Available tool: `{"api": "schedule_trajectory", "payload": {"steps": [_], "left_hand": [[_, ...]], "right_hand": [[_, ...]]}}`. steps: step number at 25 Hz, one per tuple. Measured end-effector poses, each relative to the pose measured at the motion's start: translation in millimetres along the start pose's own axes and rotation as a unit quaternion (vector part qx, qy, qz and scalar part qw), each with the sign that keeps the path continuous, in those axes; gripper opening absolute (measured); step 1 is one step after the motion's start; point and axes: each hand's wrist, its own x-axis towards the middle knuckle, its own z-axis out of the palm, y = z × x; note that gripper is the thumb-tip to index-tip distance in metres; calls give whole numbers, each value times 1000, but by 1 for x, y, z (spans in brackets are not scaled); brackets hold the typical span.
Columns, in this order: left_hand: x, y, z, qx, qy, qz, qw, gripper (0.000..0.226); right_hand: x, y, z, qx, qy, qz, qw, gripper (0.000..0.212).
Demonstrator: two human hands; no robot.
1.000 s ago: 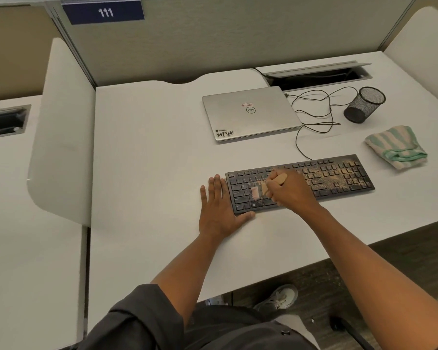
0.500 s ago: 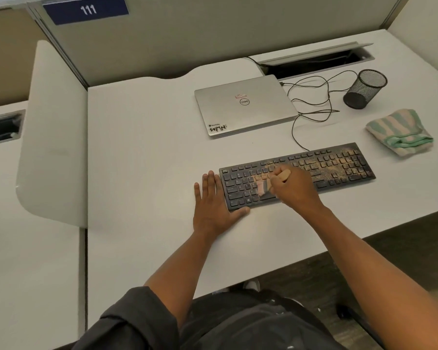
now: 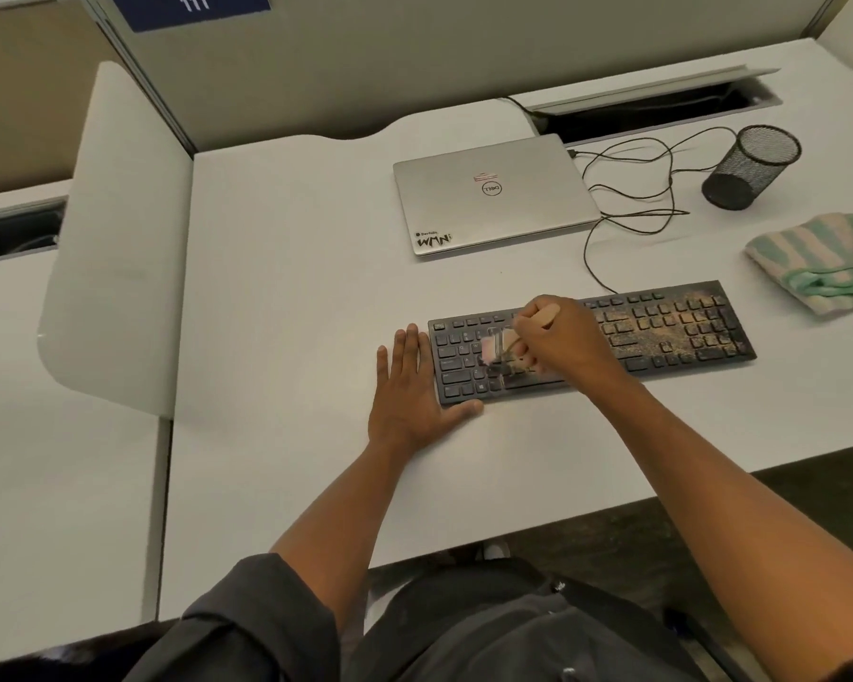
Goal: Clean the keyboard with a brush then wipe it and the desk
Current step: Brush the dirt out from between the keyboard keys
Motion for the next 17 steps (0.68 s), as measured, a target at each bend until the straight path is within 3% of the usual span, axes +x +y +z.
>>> {"api": "schedule_trajectory", "payload": {"steps": [3,6,11,17], "left_hand": [[-1,-1,2,2,11,-1,1000,132],[1,-2,5,6,14,-2,1000,131],[0,-1,4,1,11,0,1000,132],[1,-1,4,0,11,-2,1000,132]], "right_hand": [[3,0,6,8,-11,7,1000,14],[-1,2,11,-60,-62,26,996,17],[0,-15,6,-139,-18,-68,988,11],[6,-23,15,-230,-86,-74,967,14]]}}
